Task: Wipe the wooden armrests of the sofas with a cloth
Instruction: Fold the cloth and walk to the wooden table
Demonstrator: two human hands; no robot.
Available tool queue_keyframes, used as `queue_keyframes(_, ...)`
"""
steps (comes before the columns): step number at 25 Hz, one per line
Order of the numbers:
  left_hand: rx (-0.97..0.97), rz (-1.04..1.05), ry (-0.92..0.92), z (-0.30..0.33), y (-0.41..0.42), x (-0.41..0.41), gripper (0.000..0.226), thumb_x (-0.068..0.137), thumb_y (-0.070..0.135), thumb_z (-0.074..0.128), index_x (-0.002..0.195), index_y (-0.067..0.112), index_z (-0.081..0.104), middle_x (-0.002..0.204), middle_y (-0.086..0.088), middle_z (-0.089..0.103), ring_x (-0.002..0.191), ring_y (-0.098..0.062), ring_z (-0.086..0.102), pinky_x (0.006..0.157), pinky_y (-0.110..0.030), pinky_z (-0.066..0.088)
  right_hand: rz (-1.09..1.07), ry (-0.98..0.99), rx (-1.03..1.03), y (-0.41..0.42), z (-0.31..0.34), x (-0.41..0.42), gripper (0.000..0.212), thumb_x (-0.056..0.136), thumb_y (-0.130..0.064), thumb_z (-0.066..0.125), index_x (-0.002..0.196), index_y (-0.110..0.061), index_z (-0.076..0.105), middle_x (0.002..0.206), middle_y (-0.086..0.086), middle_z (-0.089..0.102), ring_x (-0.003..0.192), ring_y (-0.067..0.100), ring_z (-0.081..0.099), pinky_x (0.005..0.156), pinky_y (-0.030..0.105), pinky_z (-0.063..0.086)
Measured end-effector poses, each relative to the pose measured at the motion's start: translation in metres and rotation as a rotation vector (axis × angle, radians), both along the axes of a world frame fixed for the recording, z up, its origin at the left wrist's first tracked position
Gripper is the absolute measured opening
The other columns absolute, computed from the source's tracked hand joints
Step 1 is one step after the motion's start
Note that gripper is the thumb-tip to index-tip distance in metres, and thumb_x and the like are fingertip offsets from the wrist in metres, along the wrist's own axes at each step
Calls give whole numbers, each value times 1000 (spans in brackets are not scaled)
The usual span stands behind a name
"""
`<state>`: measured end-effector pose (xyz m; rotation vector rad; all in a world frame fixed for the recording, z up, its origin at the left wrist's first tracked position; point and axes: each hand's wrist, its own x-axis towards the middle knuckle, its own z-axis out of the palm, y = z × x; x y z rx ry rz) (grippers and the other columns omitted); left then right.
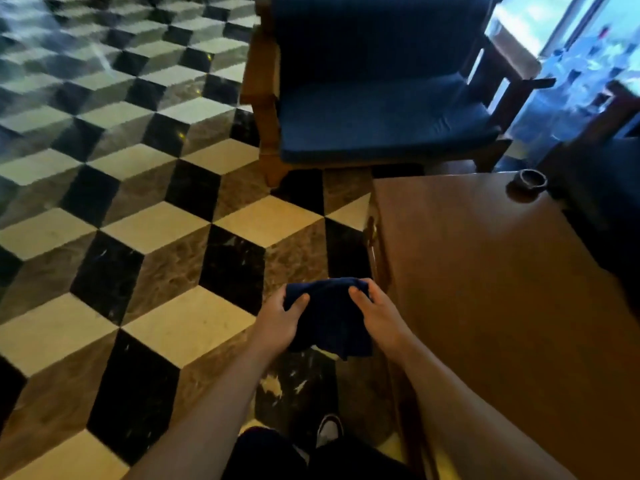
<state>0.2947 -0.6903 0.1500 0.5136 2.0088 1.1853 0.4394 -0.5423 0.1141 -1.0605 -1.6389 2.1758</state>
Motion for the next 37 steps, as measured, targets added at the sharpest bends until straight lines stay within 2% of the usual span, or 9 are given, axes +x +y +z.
queue_keyframes(4,-2,-171,-39,-9,102,-78,19,103,43,57,117,35,66,113,10,72,102,-12,69,85,-38,60,-105,-22,-68,80,-14,-49,19,105,-44,53,111,-35,69,122,6,71,113,24,70,97,49,58)
queue_keyframes(10,5,-374,-250,-51,259,-177,13,92,27,76,104,25,72,102,-2,80,86,-14,77,63,-23,59,-461,-111,-109,186,-33,-123,31,98,-54,59,114,-30,69,116,5,76,107,28,74,91,52,61)
queue_keyframes(12,-62,-514,-339,-58,310,-206,24,90,12,78,111,19,69,110,-9,78,91,-17,77,68,-27,61,-606,-153,-148,216,-27,-144,36,90,-52,73,115,-26,68,110,2,78,99,24,77,79,42,64)
queue_keyframes(15,-184,-713,-379,-59,373,-236,40,95,4,70,132,16,60,125,-12,72,110,-29,72,89,-47,61,-672,-221,-139,249,-13,-157,50,74,-33,90,117,-26,66,107,-2,79,95,16,77,73,31,63)
queue_keyframes(19,-241,-901,-320,-66,462,-254,30,101,7,62,127,23,58,127,-8,69,113,-27,69,98,-50,57,-799,-265,-161,294,-25,-173,31,92,-15,76,117,-28,63,116,-1,72,93,12,75,68,25,61)
queue_keyframes(22,-320,-998,-269,-87,542,-251,28,103,10,60,127,22,56,124,-5,68,114,-27,67,99,-51,56,-927,-273,-208,341,-54,-186,24,101,-14,64,117,-30,60,119,-5,65,98,13,69,61,22,58)
queue_keyframes(27,-388,-1081,-151,-117,652,-242,23,102,16,61,124,20,56,117,-1,68,106,-22,68,94,-48,59,-1210,-244,-333,417,-103,-202,22,102,-11,60,112,-31,61,120,3,66,101,26,70,83,50,63)
queue_keyframes(33,-482,-1193,-44,-196,738,-228,19,98,14,63,102,33,60,111,-2,72,104,-24,72,93,-49,60,-1459,-276,-477,479,-179,-222,29,95,-1,63,107,-27,60,122,12,67,113,34,66,98,56,55)
queue_keyframes(37,-534,-1218,-15,-282,761,-232,17,98,11,63,102,27,62,108,-1,73,105,-25,71,98,-50,57,-1565,-280,-551,497,-261,-240,31,93,3,64,112,-22,60,123,14,68,112,29,66,101,51,54)
